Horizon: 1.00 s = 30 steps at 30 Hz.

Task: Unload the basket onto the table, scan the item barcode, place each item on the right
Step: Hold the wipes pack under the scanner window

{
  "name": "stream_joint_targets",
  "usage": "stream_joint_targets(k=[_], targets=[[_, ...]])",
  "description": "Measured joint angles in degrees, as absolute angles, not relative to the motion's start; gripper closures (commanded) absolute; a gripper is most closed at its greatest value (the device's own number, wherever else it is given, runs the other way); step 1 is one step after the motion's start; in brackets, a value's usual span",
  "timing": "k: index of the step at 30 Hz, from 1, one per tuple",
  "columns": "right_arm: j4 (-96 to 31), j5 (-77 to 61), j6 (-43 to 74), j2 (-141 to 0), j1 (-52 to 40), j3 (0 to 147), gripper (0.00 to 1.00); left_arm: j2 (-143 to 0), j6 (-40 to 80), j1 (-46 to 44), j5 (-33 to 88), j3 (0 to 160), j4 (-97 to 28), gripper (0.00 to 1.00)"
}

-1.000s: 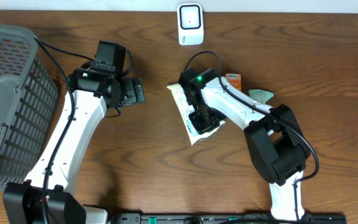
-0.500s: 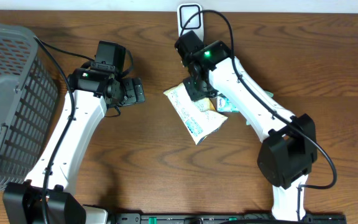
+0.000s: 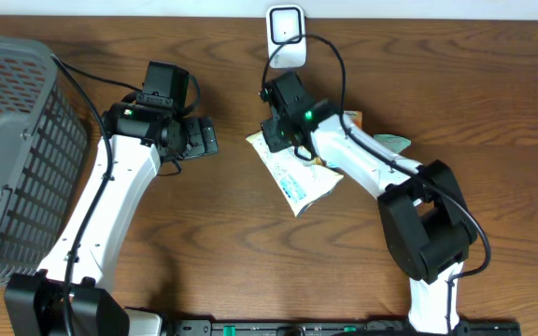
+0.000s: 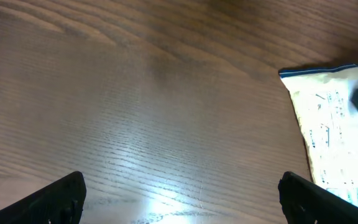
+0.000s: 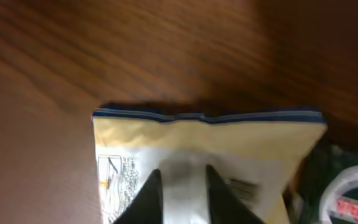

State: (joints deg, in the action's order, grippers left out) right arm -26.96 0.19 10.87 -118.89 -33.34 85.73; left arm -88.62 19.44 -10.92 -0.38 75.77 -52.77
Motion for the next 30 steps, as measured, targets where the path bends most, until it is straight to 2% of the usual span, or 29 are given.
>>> stream_joint_targets(k=[2, 7, 11, 13, 16, 20, 30], targets=[[-25.7, 1.0, 10.7, -118.9, -33.3, 85.4, 0.76, -88.6, 19.4, -10.9, -0.4, 75.8, -52.8, 0.02], [-36.6, 4.9, 9.8, -118.8, -33.3, 94.3, 0.8, -88.6, 19.4, -10.9, -0.4, 75.8, -52.8, 0.02], [-48.2, 4.9, 9.4, -116.4, -33.5, 101.1, 0.68, -88.6, 19.4, -10.9, -0.4, 75.8, -52.7, 0.02], [-53.0, 3.6, 9.1, -114.2, -33.8, 102.4, 0.66, -88.6, 19.4, -10.9, -0.4, 75.8, -52.8, 0.02], [-58.8, 0.5, 9.0, -113.2, -34.1, 102.8, 0.69, -88.6, 19.4, -10.9, -0.4, 75.8, -52.8, 0.02], [-61.8, -2.3, 8.9, -113.4, -34.4, 102.7, 0.66, -88.6, 19.4, -10.9, -0.4, 75.8, -52.8, 0.02], [-68.6, -3.7, 8.9, -113.4, -34.4, 101.7, 0.71, -88.6, 19.4, -10.9, -0.4, 75.8, -52.8, 0.02]])
